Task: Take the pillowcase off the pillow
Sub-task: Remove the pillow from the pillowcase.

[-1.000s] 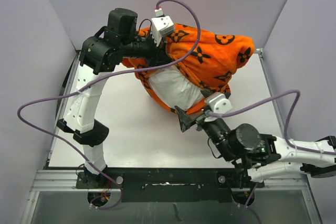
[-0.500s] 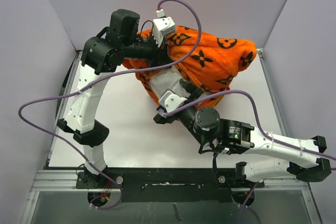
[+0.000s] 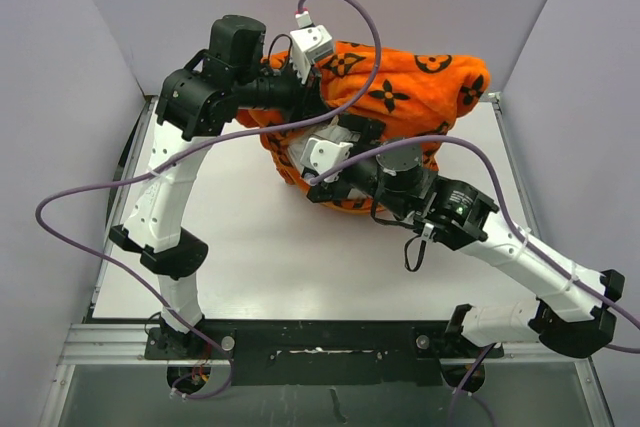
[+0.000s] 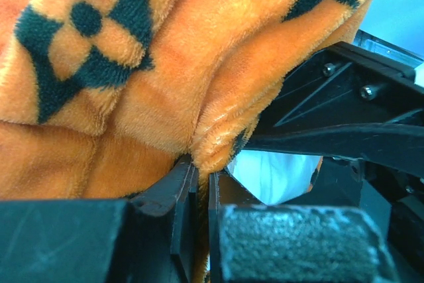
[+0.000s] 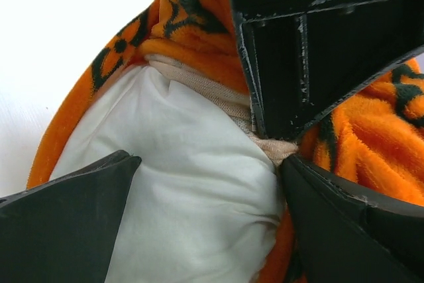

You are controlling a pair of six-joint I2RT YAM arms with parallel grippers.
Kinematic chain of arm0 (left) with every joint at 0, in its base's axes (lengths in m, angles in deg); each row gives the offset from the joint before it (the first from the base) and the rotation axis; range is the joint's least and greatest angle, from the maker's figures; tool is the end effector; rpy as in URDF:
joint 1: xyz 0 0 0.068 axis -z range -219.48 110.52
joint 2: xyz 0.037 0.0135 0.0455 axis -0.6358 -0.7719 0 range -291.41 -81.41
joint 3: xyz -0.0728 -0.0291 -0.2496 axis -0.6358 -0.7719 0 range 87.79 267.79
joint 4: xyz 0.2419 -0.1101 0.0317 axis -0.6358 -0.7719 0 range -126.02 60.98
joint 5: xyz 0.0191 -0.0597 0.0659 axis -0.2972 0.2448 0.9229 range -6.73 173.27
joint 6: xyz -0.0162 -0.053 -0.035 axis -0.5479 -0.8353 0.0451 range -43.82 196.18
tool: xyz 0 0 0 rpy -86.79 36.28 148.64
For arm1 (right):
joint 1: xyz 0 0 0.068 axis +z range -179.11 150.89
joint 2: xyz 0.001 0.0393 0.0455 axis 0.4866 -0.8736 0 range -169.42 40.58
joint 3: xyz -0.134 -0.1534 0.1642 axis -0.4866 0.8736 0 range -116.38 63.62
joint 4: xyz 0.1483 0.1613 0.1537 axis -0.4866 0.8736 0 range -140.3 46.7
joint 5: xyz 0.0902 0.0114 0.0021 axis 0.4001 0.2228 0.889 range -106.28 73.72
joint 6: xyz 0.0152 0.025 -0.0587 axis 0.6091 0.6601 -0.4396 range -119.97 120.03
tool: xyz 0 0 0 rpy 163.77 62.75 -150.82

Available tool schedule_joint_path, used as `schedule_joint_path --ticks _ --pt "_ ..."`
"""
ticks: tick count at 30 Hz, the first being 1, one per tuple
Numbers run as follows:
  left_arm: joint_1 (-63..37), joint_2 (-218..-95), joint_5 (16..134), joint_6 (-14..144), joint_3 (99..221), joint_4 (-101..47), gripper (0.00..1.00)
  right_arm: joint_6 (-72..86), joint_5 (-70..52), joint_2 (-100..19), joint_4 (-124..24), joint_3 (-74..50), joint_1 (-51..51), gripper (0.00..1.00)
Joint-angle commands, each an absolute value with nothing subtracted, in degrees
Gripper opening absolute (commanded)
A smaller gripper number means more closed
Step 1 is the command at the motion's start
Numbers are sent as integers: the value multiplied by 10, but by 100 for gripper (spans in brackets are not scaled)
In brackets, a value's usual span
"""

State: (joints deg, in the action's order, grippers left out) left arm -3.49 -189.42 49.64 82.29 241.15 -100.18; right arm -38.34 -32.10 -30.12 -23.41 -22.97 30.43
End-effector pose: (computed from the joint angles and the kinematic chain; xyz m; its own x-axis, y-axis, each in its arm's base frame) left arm 0.2563 -0.2213 0.5239 -0.2552 0.2948 -0.9208 0.9251 0.3513 -0.1439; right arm 0.1559 0.2372 0.4547 0.3548 -0.5748 -0.7374 -0.6040 0.4610 -0.6501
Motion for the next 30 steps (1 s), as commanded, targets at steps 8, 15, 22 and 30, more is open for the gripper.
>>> schedule_joint_path --ticks 8,15,22,30 --pt "-39 -1869 452 816 2449 -998 0 -290 -333 -342 -253 -165 178 43" --pt "-62 -1706 549 863 2231 -787 2 -217 -315 -320 -299 -111 139 0" --pt "-16 -1529 717 1061 1910 -536 54 -152 -302 -322 -331 -118 138 0" --pt "-10 -1508 672 1064 1834 -586 85 -100 -295 -334 -347 -169 164 0"
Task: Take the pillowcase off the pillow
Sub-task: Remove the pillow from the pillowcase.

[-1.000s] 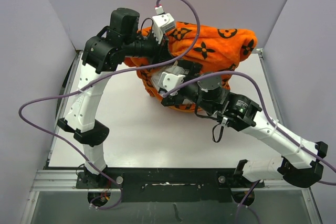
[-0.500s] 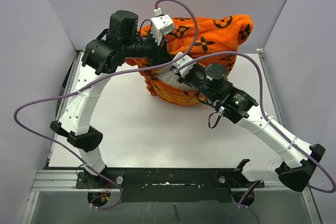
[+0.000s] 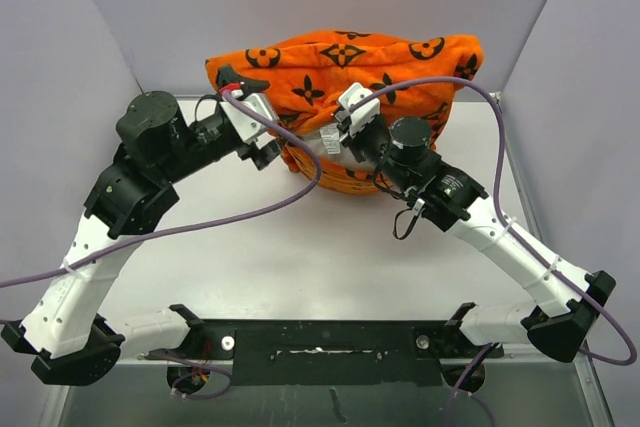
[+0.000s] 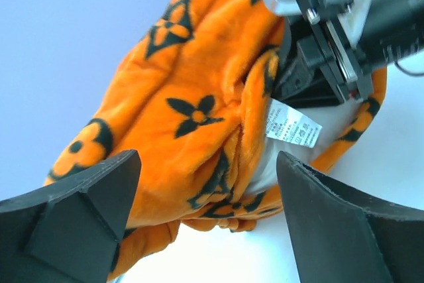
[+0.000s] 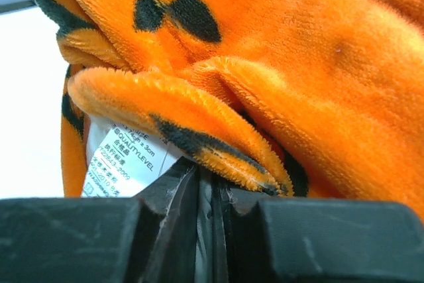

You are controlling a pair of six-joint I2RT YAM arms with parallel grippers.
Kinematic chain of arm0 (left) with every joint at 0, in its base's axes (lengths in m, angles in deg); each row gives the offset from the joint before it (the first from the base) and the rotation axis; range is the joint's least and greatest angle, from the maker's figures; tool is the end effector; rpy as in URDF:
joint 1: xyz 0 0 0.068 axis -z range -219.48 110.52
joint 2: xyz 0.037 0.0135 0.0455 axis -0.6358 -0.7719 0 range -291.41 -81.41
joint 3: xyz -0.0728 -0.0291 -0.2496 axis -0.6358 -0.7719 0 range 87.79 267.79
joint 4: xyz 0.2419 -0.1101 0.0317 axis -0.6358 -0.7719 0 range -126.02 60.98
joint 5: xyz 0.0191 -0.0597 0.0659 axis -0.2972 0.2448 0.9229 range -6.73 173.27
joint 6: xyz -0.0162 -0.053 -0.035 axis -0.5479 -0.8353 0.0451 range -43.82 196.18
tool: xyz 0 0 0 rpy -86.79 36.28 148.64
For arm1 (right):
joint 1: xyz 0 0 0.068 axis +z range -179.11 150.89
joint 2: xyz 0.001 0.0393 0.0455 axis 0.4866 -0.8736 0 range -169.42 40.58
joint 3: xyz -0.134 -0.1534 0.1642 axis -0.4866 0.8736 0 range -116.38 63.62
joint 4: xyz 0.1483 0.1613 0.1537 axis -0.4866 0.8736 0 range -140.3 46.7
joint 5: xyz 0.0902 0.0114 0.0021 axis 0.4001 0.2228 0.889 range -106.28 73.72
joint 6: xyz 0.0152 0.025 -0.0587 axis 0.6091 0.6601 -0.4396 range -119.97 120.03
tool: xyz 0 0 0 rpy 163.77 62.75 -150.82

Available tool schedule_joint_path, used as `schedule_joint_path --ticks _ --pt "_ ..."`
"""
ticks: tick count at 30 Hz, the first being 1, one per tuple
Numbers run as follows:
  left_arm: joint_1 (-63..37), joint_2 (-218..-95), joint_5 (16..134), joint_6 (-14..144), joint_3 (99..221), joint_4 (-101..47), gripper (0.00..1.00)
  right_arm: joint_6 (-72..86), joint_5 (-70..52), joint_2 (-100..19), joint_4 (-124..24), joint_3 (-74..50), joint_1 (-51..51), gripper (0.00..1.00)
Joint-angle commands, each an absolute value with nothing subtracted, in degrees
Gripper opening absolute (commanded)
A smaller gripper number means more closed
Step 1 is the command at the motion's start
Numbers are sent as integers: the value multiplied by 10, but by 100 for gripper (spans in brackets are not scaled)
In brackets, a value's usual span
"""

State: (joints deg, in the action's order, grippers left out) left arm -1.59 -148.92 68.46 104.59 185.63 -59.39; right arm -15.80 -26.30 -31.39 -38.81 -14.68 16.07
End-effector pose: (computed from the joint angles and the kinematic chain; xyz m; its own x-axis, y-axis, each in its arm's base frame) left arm 0.1768 -0.1541 0.5256 0.3780 0.2886 -0.8797 0.6999 0.5329 0.4756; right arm 0.2247 0.2132 0.4297 0.0962 -0.2842 -0.9539 -0.5720 0.7685 -0.2867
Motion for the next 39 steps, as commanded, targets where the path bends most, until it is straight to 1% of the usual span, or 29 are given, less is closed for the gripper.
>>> schedule_joint_path --ticks 1,3,6,11,12,14,19,21,23,24,27,28,33,39 --pt "-6 -1508 662 1070 1828 -589 88 -91 -291 -334 -351 -175 167 0" --pt "4 -1504 658 1102 1800 -573 91 -70 -280 -330 -358 -186 167 0" --pt "14 -1504 684 1138 1754 -519 92 -56 -271 -326 -360 -206 174 0" --pt "11 -1532 710 1158 1753 -465 91 -65 -278 -321 -351 -222 190 0" --pt "10 -1536 716 1160 1752 -453 90 -65 -279 -319 -351 -221 192 0" --pt "12 -1544 741 1167 1746 -415 84 -66 -280 -314 -353 -217 196 0" --pt "10 -1549 766 1187 1736 -324 65 -67 -287 -304 -355 -194 200 0" --pt "11 -1542 771 1208 1721 -284 52 -67 -291 -299 -360 -182 199 0" --pt "11 -1539 780 1239 1705 -241 33 -69 -296 -297 -361 -174 199 0" --pt "11 -1539 790 1251 1699 -219 26 -70 -299 -296 -361 -172 198 0" --pt "8 -1543 814 1259 1704 -169 13 -75 -313 -300 -352 -168 198 0" --pt "5 -1544 814 1259 1712 -163 10 -76 -318 -301 -349 -164 196 0" --pt "-15 -1547 815 1259 1735 -123 1 -74 -332 -298 -345 -134 172 0" --pt "-70 -1569 839 1208 1802 -97 0 -56 -330 -288 -328 -81 132 0"
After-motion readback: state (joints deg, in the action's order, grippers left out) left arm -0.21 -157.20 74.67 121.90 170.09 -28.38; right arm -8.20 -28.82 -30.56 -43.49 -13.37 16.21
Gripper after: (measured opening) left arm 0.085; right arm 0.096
